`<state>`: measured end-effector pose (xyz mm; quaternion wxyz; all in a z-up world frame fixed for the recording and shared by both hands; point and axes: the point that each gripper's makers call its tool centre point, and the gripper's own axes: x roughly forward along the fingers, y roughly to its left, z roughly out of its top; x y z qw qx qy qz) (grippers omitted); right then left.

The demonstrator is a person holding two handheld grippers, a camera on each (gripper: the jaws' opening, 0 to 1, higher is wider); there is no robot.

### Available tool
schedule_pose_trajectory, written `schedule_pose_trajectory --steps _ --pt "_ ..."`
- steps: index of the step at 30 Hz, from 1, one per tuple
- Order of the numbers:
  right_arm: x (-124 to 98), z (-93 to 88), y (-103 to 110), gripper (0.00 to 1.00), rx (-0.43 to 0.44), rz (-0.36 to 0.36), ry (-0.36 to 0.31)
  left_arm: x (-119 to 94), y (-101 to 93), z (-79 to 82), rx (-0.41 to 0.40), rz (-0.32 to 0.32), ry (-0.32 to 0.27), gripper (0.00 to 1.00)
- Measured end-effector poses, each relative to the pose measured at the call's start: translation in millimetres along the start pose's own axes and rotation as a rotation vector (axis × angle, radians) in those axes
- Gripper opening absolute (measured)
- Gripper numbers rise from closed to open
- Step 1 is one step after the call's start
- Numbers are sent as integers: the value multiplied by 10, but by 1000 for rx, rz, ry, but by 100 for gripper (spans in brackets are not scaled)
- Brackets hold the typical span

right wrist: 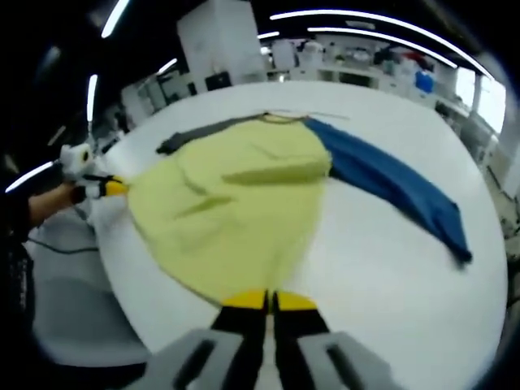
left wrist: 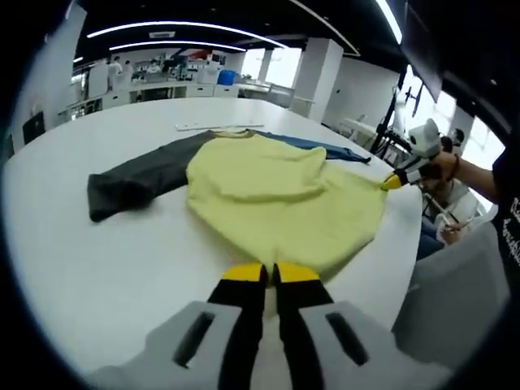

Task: Fold the garment on the visible template until the final outline fits inside the template.

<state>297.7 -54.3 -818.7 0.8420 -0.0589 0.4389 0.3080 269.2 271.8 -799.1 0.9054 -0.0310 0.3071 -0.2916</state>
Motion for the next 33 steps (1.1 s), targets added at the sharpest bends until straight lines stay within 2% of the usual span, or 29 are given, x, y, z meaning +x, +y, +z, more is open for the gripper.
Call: schedule_pose_trajectory --steps 9,16,17,20,25,28,30,33 --pt "-154 -119 142 0 27 17 11 -65 -6 -26 18 -5 20 1" --pt "-141 -257 211 0 33 9 36 -95 31 -134 -14 20 68 1" --pt "-142 -269 211 0 35 6 39 -111 25 -145 -41 18 80 1" --pt "-143 -277 196 0 45 -6 35 -127 28 -134 -63 13 75 1" --pt "-87 -310 168 0 60 -15 38 -148 47 -192 42 5 79 2" --pt "-70 -324 157 0 58 -20 39 -174 7 -208 111 -25 64 10" --pt "-61 -340 160 0 58 -22 47 -185 18 -278 157 -30 88 15" --pt "-57 -354 160 0 58 -25 50 -187 51 -362 178 -30 111 19"
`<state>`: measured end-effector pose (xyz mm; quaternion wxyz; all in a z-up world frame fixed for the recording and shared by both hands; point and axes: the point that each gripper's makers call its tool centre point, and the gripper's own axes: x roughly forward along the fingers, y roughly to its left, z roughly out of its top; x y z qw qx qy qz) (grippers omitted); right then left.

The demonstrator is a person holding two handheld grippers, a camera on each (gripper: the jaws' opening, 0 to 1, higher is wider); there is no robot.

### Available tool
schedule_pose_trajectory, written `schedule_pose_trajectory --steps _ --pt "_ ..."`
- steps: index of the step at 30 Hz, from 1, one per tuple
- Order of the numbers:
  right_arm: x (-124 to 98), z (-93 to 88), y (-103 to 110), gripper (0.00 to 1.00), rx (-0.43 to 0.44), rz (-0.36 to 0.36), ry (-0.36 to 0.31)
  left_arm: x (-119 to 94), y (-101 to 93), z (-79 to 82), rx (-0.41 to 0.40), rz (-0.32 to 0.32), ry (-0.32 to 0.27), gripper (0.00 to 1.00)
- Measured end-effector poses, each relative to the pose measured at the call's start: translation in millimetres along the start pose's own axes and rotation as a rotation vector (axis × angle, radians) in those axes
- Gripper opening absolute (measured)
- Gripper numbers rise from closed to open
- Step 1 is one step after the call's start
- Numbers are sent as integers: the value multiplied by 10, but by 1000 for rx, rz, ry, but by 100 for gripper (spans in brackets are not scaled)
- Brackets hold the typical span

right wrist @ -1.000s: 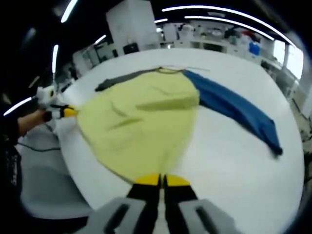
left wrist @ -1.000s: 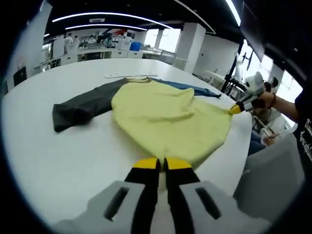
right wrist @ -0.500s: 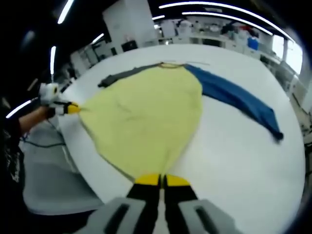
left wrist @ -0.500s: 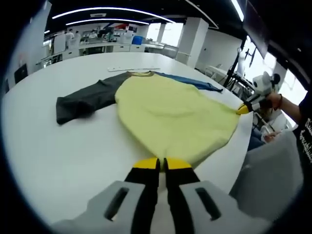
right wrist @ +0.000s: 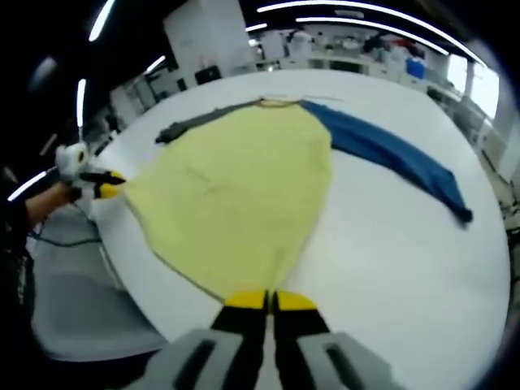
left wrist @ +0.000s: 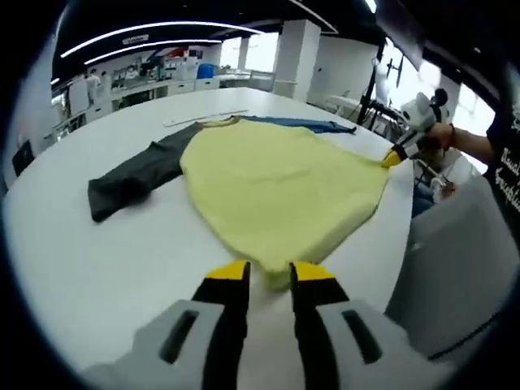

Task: Fold the garment on the visible template until the final outline fits inside the template.

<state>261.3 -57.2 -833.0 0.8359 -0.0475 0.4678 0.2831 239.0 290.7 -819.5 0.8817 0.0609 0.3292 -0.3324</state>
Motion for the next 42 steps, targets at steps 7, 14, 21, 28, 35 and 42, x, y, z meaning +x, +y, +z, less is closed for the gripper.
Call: schedule_pose_trajectory --steps 7,14,21,28,35,42 --pt "14 -12 9 0 3 -8 1 81 -15 17 -53 -21 -37 15" --pt "15 -10 -15 0 20 -11 -11 32 -83 10 -192 -35 10 4" --pt "-52 69 0 0 24 -12 -37 -40 -30 -48 -271 -6 86 1" --pt "-50 82 13 0 14 -13 -25 -26 -52 -177 -305 17 179 0" --pt "23 -18 -31 0 28 -25 3 -20 -15 -169 -356 14 163 0" --pt "23 -23 -11 0 44 -16 4 -69 -5 -163 -329 29 132 18"
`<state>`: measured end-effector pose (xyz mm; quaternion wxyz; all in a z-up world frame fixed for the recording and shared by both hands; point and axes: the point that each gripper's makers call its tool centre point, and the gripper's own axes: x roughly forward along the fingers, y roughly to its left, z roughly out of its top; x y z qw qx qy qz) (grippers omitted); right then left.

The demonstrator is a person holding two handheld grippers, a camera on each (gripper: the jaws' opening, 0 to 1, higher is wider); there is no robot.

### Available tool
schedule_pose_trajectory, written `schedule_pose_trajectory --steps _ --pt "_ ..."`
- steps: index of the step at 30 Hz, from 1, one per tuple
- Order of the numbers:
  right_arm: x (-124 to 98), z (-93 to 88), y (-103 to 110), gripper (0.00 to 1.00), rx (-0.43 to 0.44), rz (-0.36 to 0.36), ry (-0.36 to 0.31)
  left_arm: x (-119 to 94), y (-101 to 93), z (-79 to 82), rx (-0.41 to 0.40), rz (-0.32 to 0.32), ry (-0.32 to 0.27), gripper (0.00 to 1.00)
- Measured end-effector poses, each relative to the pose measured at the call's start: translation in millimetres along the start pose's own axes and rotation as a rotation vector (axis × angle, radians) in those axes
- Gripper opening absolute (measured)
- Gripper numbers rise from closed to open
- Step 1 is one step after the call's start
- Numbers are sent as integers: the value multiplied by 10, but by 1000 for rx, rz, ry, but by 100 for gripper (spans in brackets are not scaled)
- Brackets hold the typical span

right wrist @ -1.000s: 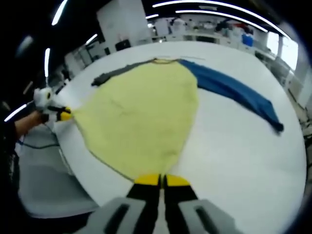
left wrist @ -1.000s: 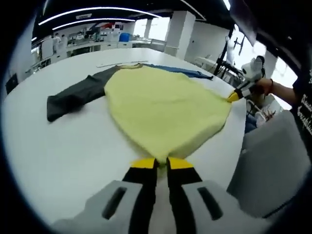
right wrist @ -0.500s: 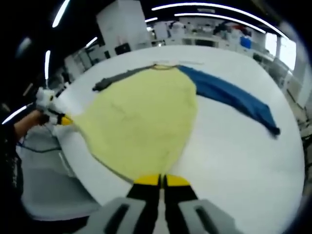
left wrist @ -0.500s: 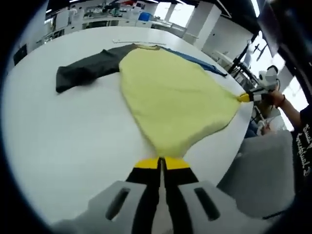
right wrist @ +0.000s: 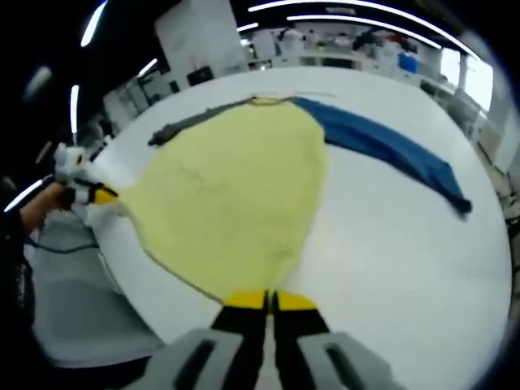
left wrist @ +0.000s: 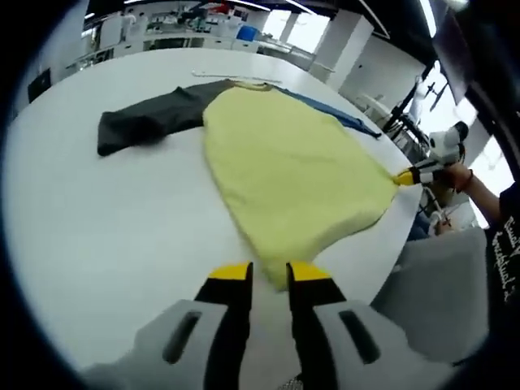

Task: Fold the garment on the visible template until the final outline fits inside the template.

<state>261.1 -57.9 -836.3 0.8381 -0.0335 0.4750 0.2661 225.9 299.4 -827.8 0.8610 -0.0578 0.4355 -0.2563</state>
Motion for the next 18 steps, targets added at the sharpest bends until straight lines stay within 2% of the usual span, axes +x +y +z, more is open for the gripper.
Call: schedule_pose_trajectory --steps 2,6,10,12,16,18 --pt "4 -1 -1 0 1 -1 1 8 -35 -36 4 1 4 19" --pt "21 -6 -7 0 0 -3 1 44 -68 -72 17 19 2 16" --pt "44 -15 -37 0 1 -3 3 68 -132 -81 3 -6 -1 14" --pt "32 -18 -18 0 3 -4 1 81 -97 -96 18 3 2 13" --pt "45 -19 -40 0 8 -4 -1 92 -140 -88 4 -2 5 1" --pt "47 -16 -47 0 8 -3 -1 88 -149 -90 -8 -3 5 0"
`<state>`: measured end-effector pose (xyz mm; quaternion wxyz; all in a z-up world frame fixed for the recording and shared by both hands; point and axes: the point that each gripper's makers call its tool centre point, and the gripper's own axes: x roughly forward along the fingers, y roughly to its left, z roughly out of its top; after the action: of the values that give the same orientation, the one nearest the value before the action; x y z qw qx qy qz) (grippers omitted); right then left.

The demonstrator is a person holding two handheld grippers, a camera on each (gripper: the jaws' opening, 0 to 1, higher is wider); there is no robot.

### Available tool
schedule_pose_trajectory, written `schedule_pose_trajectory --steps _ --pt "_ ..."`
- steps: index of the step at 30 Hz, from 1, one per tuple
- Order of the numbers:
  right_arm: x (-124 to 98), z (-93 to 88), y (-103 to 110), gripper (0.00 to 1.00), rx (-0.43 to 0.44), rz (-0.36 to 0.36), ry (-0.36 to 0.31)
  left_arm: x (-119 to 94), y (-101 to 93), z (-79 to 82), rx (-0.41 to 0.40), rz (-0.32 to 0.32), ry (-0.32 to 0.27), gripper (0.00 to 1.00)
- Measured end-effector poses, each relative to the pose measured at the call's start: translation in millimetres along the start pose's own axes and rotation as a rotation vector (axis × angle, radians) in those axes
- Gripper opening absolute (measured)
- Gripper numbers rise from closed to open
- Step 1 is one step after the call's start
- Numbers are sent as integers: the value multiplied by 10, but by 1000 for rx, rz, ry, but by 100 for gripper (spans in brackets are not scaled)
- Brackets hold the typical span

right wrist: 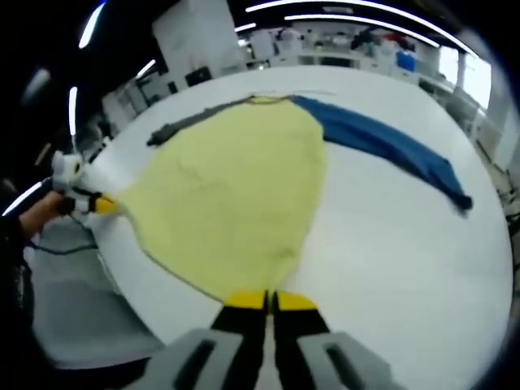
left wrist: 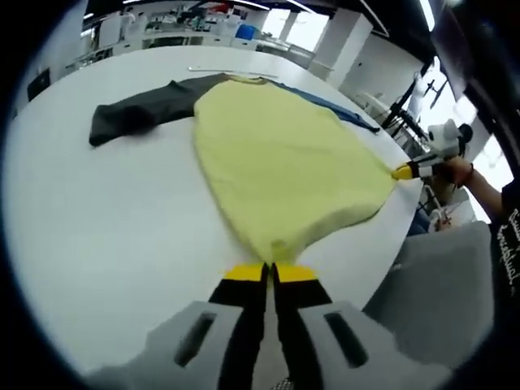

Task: Fold the garment on the visible template until the final outline fits inside the template.

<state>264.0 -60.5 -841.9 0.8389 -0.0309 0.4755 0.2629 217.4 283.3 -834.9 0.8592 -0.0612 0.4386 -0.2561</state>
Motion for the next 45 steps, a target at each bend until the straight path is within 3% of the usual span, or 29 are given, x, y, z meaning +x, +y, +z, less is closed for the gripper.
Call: schedule_pose_trajectory --steps 6,9,14,17,26,32,34,37,43,45 --pt "-153 98 27 0 -3 12 -21 -128 -7 143 -58 -30 -20 0" --pt "-222 167 45 0 3 19 -35 -164 12 121 -119 -34 29 0" --pt "-202 185 36 0 -5 12 -18 -115 62 101 -121 -17 76 0" --pt "-116 101 32 0 -15 6 10 -49 71 -17 -78 15 126 0" --pt "8 -47 8 0 -4 -17 20 -5 89 -131 18 76 162 1" --pt "-5 -58 8 1 -20 -16 11 -26 58 -144 64 79 146 16" --pt "-10 -47 -5 6 -37 -22 2 -34 43 -145 80 79 144 22" --pt "-22 -42 -20 22 -79 -40 0 -38 -11 -117 106 68 122 31" --pt "-77 43 -23 48 -115 -43 -39 -72 -78 127 229 74 -32 50" --pt "-88 85 -54 54 -127 -44 -58 -76 -75 145 236 79 -49 56"
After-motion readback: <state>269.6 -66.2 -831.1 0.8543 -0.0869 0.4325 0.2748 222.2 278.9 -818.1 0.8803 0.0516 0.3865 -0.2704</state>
